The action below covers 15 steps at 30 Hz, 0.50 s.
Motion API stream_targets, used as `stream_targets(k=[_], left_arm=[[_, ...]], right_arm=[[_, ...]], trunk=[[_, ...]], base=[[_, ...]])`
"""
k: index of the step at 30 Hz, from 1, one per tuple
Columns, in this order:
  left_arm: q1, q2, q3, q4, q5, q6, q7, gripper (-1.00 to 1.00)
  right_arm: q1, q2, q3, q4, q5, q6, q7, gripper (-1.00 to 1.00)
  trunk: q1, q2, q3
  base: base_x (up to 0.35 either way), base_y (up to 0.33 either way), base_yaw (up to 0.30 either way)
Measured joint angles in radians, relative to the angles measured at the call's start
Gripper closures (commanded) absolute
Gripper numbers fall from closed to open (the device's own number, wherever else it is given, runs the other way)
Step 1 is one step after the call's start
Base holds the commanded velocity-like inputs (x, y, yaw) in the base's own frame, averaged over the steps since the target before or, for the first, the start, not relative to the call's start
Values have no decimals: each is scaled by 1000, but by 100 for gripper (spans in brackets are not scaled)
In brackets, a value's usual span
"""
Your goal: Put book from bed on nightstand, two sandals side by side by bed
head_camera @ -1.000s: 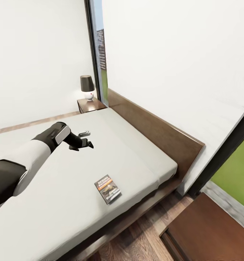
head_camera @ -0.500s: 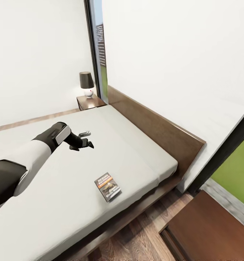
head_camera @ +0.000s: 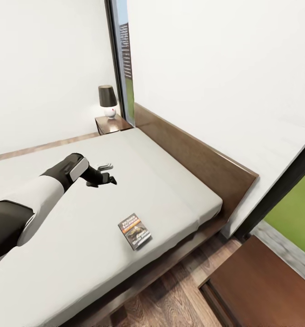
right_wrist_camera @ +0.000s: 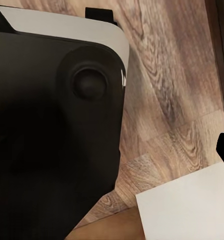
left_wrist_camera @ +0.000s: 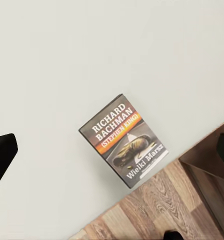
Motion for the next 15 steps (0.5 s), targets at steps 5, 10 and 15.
stream_targets(k=[5,10,15], left_arm=[[0,-2,2,0,-5,-29,46,-100],[0,-4,2,0,-7,-42,67,-100],[0,-6,3,0,-8,-50,77,-100]], right_arm=[[1,0,0,-1,0,0,0,-100],[1,0,0,-1,0,0,0,-100],[1,0,0,-1,0,0,0,-100]], trunk=[[0,0,-8],[0,0,-16],[0,0,-24]], base=[[0,0,0],[0,0,0],[0,0,0]])
